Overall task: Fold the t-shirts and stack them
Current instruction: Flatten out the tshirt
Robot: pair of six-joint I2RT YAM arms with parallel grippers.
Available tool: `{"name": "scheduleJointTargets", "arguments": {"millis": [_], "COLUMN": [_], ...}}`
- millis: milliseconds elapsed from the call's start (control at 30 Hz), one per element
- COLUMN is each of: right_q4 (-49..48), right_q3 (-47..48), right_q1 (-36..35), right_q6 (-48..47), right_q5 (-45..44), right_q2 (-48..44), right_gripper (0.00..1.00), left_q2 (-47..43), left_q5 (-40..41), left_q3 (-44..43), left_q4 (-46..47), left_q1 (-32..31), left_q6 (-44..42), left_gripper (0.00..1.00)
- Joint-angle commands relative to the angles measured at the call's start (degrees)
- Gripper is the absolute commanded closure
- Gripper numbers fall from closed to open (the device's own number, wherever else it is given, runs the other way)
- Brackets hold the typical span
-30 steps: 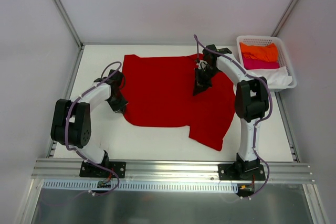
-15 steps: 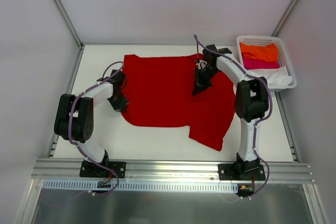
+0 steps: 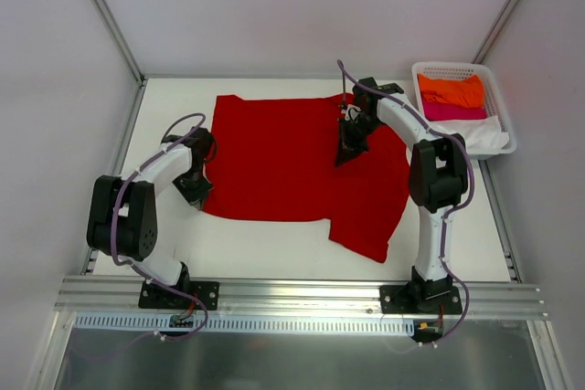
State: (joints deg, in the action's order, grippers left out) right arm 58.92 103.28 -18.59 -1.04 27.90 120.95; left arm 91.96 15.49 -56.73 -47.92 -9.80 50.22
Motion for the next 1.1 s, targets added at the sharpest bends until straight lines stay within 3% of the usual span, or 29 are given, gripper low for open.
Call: {"name": "scheduleJointTargets", "arguments": {"millis": [0, 233, 733, 1067], "right_q4": [1.29, 1.29, 1.29, 1.29], "right_q3": [2.36, 3.68, 4.38, 4.47], "right_q1": [-0.22, -0.22, 0.13, 0.57], "right_q6": [0.16, 0.16, -0.10, -0.28], "right_q5": [1.28, 1.46, 2.24, 2.51], "right_q2": [-0.01, 0.78, 1.49, 1.92], "right_gripper": [0.99, 0.99, 0.99, 0.99], "left_q2": [-5.82, -8.82, -0.73, 1.46], "left_q5": [2.44, 4.20, -1.50, -4.59], "left_q3": [-1.71, -5.32, -2.70, 1.09], "left_q4": [-8.67, -15.27, 5.80, 11.18], "left_q1": [-0.39, -0.48, -0.74, -0.74], "left_q6": [4.97, 8.75, 0.07, -1.87], "left_gripper": [1.00, 1.00, 1.00, 1.00]}}
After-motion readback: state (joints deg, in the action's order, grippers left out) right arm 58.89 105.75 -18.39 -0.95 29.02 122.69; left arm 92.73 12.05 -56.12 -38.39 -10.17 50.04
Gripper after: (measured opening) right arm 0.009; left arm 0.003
